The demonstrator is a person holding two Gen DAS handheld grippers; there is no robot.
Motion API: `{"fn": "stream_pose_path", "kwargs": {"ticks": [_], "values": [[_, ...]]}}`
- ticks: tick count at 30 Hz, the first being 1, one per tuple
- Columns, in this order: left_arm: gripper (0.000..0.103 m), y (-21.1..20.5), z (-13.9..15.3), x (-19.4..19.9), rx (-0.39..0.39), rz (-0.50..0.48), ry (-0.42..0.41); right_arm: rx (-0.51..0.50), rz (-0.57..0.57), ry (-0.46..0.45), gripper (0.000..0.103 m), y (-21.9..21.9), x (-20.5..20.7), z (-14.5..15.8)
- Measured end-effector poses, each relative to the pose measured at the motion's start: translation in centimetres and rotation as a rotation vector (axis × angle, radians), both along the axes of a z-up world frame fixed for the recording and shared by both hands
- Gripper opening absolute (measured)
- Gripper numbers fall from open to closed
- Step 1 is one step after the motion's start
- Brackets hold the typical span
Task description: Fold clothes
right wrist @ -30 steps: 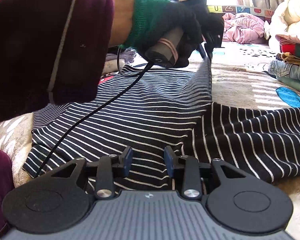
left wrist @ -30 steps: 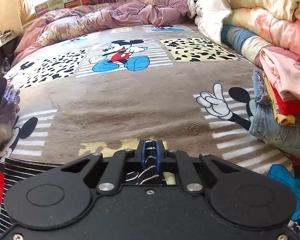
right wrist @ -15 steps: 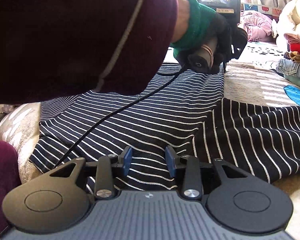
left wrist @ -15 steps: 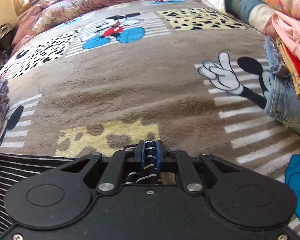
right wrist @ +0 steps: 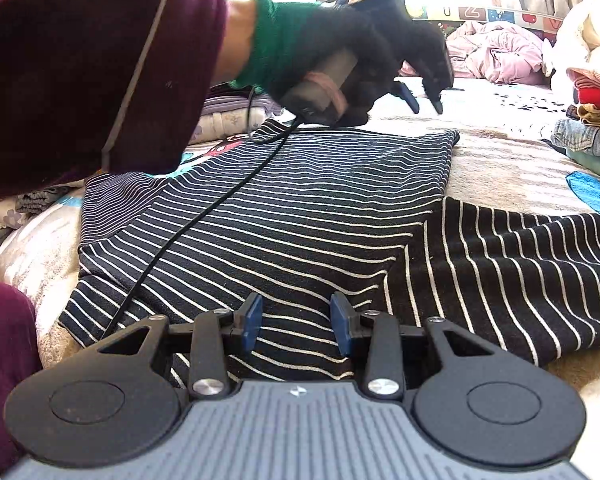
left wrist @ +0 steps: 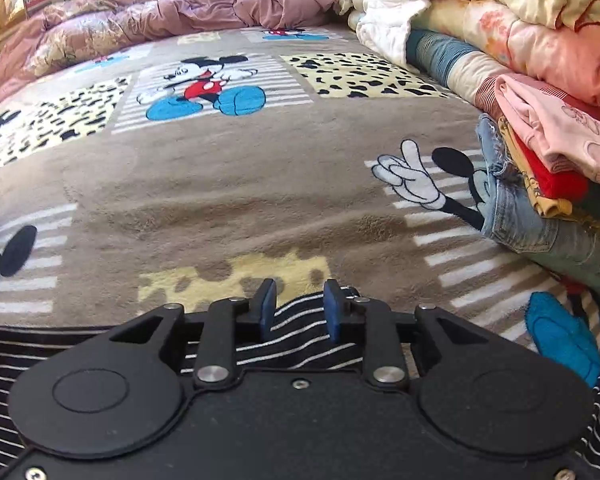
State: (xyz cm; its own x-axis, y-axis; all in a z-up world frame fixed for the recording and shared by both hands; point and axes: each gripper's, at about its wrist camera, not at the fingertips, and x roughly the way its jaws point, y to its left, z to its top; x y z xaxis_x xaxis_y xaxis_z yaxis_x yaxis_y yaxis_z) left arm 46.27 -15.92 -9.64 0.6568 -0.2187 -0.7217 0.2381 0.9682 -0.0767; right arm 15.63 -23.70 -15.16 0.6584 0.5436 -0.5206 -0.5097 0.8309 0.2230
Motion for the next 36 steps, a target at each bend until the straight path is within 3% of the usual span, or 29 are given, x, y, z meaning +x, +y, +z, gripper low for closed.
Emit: {"fn": "stream_pose_path", "kwargs": {"ticks": [4,8,11,13,14,15,17,19,21,23,24,25,27,28,32,34,36], "values": [[0.023,-0.6,-0.3,0.5,-0.086,-0.017,0.027,0.001,-0.001,-0.002,0.039,0.1,0.0,-0.1],[0.03,-3.0,-1.6,1.0,0.017,-0.057,0.067,0.007,0.001,-0.002,0.04,0.1,0.1,-0.1],[0.029,-5.4,-2.6,0.6,0.236,-0.093,0.048,0.011,0.003,-0.001,0.04,0.0,0.1,-0.2],[0.018,-7.2,-3.2,-0.1,0.402,-0.129,0.014,0.013,0.004,-0.001,0.04,-0.1,0.2,-0.2],[0.009,-7.9,-3.3,-0.4,0.454,-0.137,0.0,0.013,0.004,-0.001,0.041,-0.1,0.2,-0.2],[0.007,-8.4,-3.4,-0.8,0.503,-0.136,-0.019,0.014,0.005,-0.001,0.041,-0.2,0.1,-0.1],[0.007,-8.5,-3.0,-1.5,0.548,-0.031,-0.111,0.016,0.005,0.0,0.041,-0.2,0.2,-0.1],[0.007,-7.8,-2.4,-1.9,0.509,0.124,-0.175,0.017,0.004,-0.001,0.041,-0.2,0.2,-0.1],[0.007,-7.3,-2.4,-1.9,0.489,0.231,-0.185,0.017,0.004,-0.002,0.041,-0.2,0.0,-0.1],[0.008,-7.6,-2.9,-1.3,0.468,0.229,-0.143,0.016,0.005,-0.003,0.042,-0.2,0.0,-0.2],[0.009,-7.6,-3.0,-1.0,0.427,0.225,-0.122,0.017,0.006,-0.003,0.042,-0.3,-0.1,-0.2],[0.009,-7.3,-2.7,-0.7,0.334,0.216,-0.099,0.018,0.007,-0.003,0.042,-0.4,-0.1,-0.2],[0.045,-6.8,-2.0,0.0,0.156,0.187,-0.048,0.021,0.009,-0.004,0.042,-0.5,-0.2,-0.3],[0.047,-6.4,-1.6,0.3,0.076,0.171,-0.026,0.022,0.01,-0.004,0.042,-0.5,-0.1,-0.2],[0.042,-4.2,1.2,-0.6,-0.094,0.138,-0.068,0.025,0.012,-0.001,0.042,-0.6,-0.1,-0.1],[0.04,-3.1,2.2,-1.0,-0.08,0.115,-0.095,0.026,0.013,0.0,0.042,-0.6,-0.1,0.0],[0.024,-2.6,2.2,-1.1,-0.007,0.094,-0.091,0.026,0.013,0.001,0.042,-0.7,-0.1,0.0]]}}
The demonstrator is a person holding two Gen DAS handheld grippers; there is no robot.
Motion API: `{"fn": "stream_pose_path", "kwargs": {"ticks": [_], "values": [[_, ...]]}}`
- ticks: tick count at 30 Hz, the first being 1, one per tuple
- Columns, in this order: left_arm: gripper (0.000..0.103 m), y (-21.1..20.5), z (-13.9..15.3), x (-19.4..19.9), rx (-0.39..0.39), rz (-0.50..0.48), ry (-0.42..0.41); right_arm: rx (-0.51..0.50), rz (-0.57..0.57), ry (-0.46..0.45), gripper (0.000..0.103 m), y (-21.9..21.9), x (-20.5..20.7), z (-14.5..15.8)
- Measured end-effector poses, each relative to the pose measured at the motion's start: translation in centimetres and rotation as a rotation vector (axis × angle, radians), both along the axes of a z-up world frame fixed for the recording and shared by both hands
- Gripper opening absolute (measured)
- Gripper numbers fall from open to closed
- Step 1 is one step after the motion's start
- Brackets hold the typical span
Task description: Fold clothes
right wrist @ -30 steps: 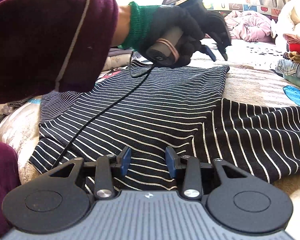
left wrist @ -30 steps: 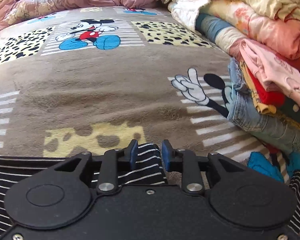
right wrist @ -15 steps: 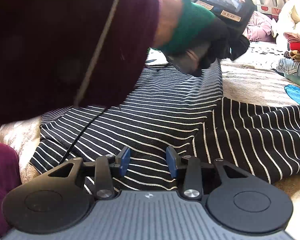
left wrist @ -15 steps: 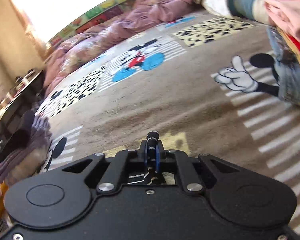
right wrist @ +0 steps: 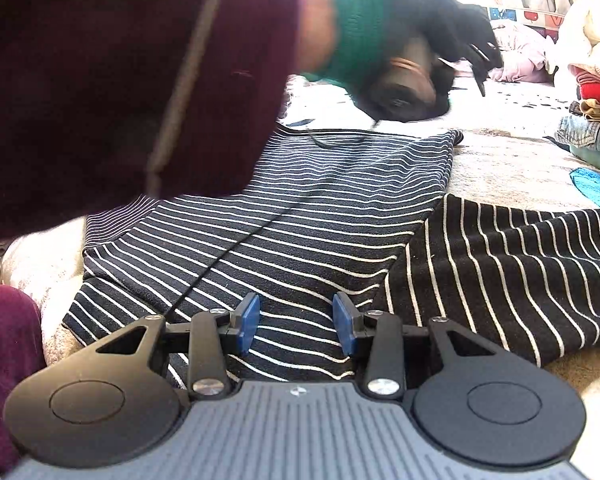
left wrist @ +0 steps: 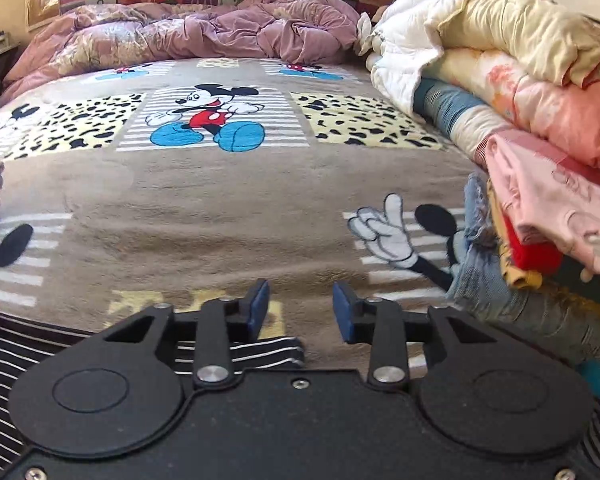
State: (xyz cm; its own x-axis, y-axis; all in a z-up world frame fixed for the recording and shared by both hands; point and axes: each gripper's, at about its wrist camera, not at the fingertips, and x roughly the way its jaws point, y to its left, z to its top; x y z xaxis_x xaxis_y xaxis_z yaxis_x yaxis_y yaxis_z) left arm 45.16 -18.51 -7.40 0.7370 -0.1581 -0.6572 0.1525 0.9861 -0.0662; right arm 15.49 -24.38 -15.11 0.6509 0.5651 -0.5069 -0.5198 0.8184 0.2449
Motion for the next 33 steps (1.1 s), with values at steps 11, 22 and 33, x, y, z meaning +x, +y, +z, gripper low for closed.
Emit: {"fn": "stream_pose_path", "kwargs": {"ticks": [11,22,33], "values": [[0.0,-1.3,-5.8,-0.3,0.153,-0.081,0.077,-0.002,-0.001,-0.001,0.044,0.2,-0.3,0.1],[0.036,1.0,-3.6,2.3,0.171,-0.298,0.087,0.005,0.004,0.001,0.046,0.2,-1.0,0.3],[0.01,-0.1,-4.7,-0.6,0.271,-0.424,-0.032,0.002,0.01,-0.002,0.05,0.1,0.0,0.2]]}}
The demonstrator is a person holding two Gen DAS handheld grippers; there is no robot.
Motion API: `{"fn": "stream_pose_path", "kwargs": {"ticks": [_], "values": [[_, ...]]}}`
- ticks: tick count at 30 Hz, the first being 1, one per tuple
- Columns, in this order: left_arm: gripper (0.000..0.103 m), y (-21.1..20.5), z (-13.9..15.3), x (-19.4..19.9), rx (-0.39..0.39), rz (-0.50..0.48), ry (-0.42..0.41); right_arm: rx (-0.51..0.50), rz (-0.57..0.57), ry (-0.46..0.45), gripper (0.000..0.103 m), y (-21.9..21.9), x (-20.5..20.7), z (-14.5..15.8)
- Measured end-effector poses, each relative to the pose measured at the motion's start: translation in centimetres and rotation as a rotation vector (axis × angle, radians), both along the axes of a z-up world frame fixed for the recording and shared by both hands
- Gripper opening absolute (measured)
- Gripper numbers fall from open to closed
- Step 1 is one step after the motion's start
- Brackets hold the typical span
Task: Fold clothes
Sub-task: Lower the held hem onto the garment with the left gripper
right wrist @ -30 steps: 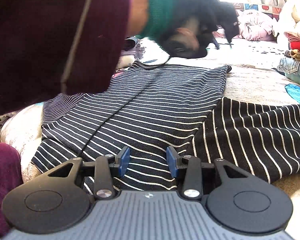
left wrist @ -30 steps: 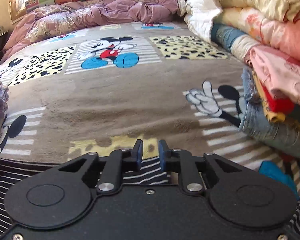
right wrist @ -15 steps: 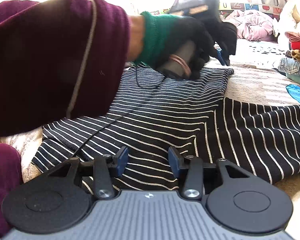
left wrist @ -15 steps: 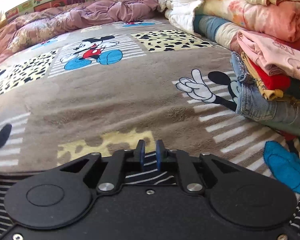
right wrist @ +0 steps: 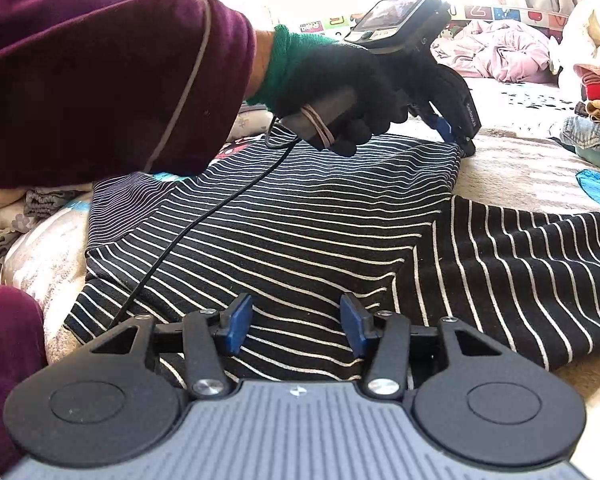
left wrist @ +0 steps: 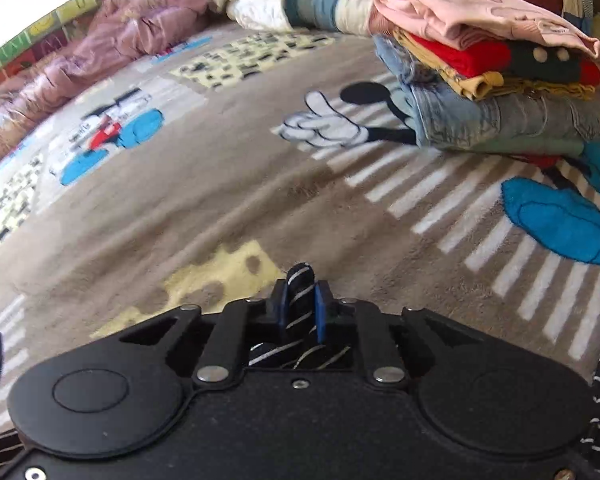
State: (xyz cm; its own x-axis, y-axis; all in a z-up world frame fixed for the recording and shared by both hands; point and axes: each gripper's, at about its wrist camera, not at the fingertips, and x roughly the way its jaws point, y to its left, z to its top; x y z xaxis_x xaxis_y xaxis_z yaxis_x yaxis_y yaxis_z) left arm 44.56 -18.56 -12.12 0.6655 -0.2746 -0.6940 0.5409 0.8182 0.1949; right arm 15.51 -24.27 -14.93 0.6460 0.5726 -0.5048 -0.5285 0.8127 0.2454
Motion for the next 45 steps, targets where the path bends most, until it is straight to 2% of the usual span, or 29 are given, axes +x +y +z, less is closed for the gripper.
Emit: {"fn": "stream_pose_path", "kwargs": {"ticks": [1,4,6,8,9,13,15,18,21,24,25,26,28,30,33,36,39,42,45], "values": [[0.01,0.5,0.5,-0.2,-0.029,0.045,-0.038,-0.001,0.0,0.0,0.051,0.1,0.4,-0.1],[0.015,0.8,0.4,0.7,-0.087,0.112,-0.015,-0.005,0.001,-0.006,0.051,0.1,0.2,-0.1],[0.029,-0.3,-0.5,1.0,-0.032,0.09,0.015,-0.007,0.001,-0.008,0.052,0.1,0.1,-0.1],[0.037,-0.3,-0.4,0.9,-0.007,0.09,0.003,-0.009,0.002,-0.009,0.052,0.2,0.1,-0.1],[0.038,0.5,0.2,0.7,-0.046,0.114,-0.006,-0.009,0.002,-0.009,0.052,0.3,0.1,-0.1],[0.034,3.9,2.5,-0.7,-0.183,0.198,-0.04,-0.011,0.002,-0.009,0.052,0.4,0.0,-0.1],[0.027,4.9,3.1,-1.5,-0.203,0.199,-0.033,-0.009,0.004,-0.007,0.052,0.3,0.1,-0.1],[0.027,5.4,3.4,-2.4,-0.217,0.197,-0.053,-0.013,0.006,-0.006,0.052,0.3,0.1,-0.2],[0.027,6.6,4.0,-3.4,-0.351,0.211,-0.074,-0.014,0.005,-0.006,0.052,0.3,0.1,-0.1],[0.027,7.4,4.5,-4.2,-0.45,0.223,-0.112,-0.015,0.003,-0.008,0.052,0.3,0.1,-0.1],[0.027,7.5,4.5,-4.1,-0.462,0.22,-0.102,-0.016,0.003,-0.008,0.052,0.4,0.0,-0.1],[0.027,7.2,4.4,-4.0,-0.437,0.207,-0.08,-0.016,0.003,-0.008,0.052,0.4,0.1,-0.1],[0.024,5.6,3.7,-3.8,-0.307,0.164,-0.048,-0.016,0.003,-0.008,0.052,0.4,0.2,-0.2],[0.008,3.8,2.3,-3.6,-0.187,0.122,-0.013,-0.018,0.004,-0.008,0.053,0.5,0.3,-0.1],[0.007,2.0,-0.7,-2.0,-0.092,0.138,0.042,-0.02,0.005,-0.008,0.053,0.5,0.4,-0.2],[0.006,1.0,-1.8,-0.4,-0.066,0.157,0.05,-0.022,0.005,-0.009,0.053,0.5,0.5,-0.3],[0.006,0.8,-0.8,0.7,-0.074,0.175,0.056,-0.025,0.005,-0.01,0.053,0.6,0.5,-0.4],[0.006,2.1,1.2,0.0,-0.155,0.194,0.028,-0.026,0.006,-0.009,0.054,0.6,0.4,-0.4],[0.006,2.4,1.5,-0.4,-0.171,0.196,0.036,-0.028,0.007,-0.008,0.053,0.5,0.4,-0.3]]}}
